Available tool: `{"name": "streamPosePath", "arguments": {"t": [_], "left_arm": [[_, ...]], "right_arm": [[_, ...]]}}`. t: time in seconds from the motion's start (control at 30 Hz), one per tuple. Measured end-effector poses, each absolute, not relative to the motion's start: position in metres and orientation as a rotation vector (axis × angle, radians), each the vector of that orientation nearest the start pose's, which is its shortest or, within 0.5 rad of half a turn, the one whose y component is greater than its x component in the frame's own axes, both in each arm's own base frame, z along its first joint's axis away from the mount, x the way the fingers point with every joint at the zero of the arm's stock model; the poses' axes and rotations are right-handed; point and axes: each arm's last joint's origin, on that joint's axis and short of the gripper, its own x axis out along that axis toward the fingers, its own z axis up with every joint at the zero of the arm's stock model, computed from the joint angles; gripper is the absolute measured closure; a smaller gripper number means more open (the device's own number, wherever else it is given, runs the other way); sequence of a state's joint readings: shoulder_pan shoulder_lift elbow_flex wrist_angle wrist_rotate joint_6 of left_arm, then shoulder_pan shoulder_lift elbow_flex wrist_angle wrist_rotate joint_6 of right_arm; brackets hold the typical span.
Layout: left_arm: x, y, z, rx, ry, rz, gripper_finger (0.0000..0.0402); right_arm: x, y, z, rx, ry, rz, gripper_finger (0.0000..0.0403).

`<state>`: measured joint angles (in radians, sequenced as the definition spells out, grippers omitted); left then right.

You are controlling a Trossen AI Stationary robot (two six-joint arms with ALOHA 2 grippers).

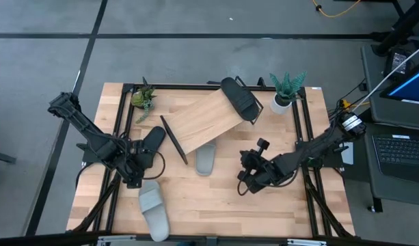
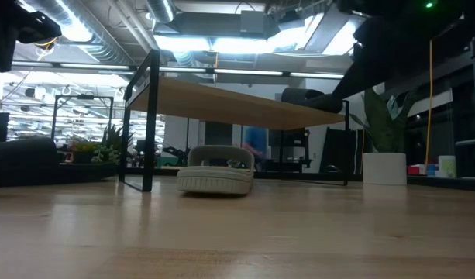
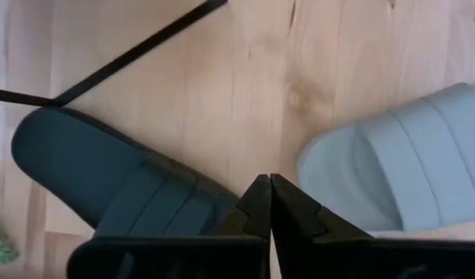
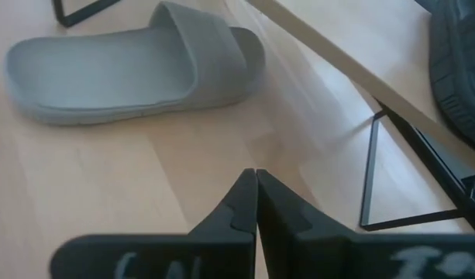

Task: Pick and place slides into the shelf
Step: Put the black slipper on the shelf

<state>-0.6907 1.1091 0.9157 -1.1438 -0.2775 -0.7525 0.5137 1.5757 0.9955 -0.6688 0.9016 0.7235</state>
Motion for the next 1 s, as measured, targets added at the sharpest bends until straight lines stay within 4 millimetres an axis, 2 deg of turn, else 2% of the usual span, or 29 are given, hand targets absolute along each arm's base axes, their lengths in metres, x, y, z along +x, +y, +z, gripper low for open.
{"name": "streamPosePath", "arguments": {"t": [0.4, 0.53, 0.8, 1.0], "left_arm": [[0.1411, -0.1058, 0.2589, -0.037, 1.211, 0.117, 0.0397], [0.1415, -0.1052, 0.259, -0.029, 1.198, 0.131, 0.0368], [0.1391, -0.1019, 0.2577, 0.012, 1.211, 0.182, 0.0283], [0.1375, -0.1013, 0.2539, 0.028, 1.242, 0.203, 0.0253]], "right_arm": [[0.2689, 0.1136, 0.2039, -0.193, 0.749, -0.618, 0.0396], [0.2698, 0.1141, 0.2042, -0.206, 0.749, -0.607, 0.0396], [0.2699, 0.1143, 0.2043, -0.205, 0.747, -0.606, 0.0396], [0.2699, 0.1143, 0.2043, -0.205, 0.748, -0.606, 0.0396]]}}
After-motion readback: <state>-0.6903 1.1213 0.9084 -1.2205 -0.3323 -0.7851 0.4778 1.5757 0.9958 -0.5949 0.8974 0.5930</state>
